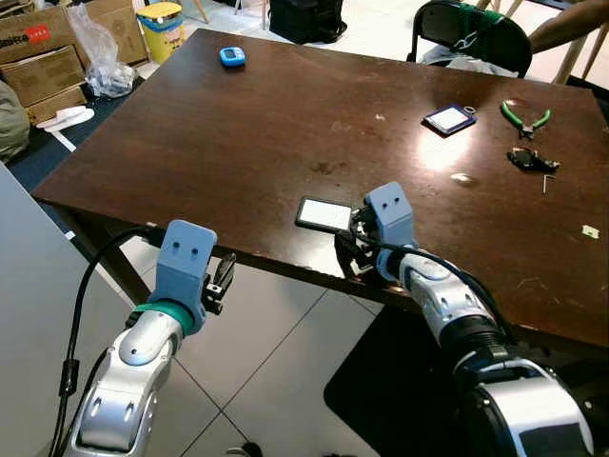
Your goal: Hang keys on a hook
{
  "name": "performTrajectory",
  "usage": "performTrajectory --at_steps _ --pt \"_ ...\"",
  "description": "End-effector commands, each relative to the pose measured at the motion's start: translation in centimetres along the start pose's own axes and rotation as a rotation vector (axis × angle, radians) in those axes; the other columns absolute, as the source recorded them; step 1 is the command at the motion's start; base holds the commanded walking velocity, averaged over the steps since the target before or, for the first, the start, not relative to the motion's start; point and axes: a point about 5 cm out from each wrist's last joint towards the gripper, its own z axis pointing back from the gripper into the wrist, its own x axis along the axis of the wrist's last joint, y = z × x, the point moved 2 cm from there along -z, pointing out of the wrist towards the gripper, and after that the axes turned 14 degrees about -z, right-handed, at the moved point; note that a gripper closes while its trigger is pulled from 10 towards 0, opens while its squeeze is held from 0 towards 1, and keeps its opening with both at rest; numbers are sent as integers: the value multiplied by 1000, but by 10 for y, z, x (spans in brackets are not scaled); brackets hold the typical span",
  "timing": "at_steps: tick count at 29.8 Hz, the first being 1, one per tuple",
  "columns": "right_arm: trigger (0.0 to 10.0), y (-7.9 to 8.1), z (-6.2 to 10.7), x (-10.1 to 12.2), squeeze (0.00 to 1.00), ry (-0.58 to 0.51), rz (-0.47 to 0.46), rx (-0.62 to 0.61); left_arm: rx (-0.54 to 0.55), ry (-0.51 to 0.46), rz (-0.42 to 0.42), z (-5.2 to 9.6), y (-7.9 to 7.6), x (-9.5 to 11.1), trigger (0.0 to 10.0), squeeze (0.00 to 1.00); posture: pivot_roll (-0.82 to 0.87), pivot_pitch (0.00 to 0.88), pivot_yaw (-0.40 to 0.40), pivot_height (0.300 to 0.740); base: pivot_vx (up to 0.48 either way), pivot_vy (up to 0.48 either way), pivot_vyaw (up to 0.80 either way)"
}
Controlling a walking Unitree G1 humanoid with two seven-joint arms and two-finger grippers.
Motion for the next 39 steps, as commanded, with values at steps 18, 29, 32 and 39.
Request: performTrajectory --at_steps 18,29,32,39 --pt "0 6 -3 -3 0 -7 2 16 -4 32 -3 2 -1 -7 10000 0 10 147 91 740 0 0 0" --pt "0 9 -3 4 0 -54 -33 26 -3 36 -4 2 -1 -7 10000 0 11 152 92 740 0 0 0" --pt "0 17 -1 32 0 -211 -105 71 -1 37 -3 3 -1 -8 10000 0 5 150 89 740 0 0 0" --pt "10000 39 43 90 0 -609 -199 104 9 40 1 6 -1 -12 10000 0 -30 135 86 740 0 0 0"
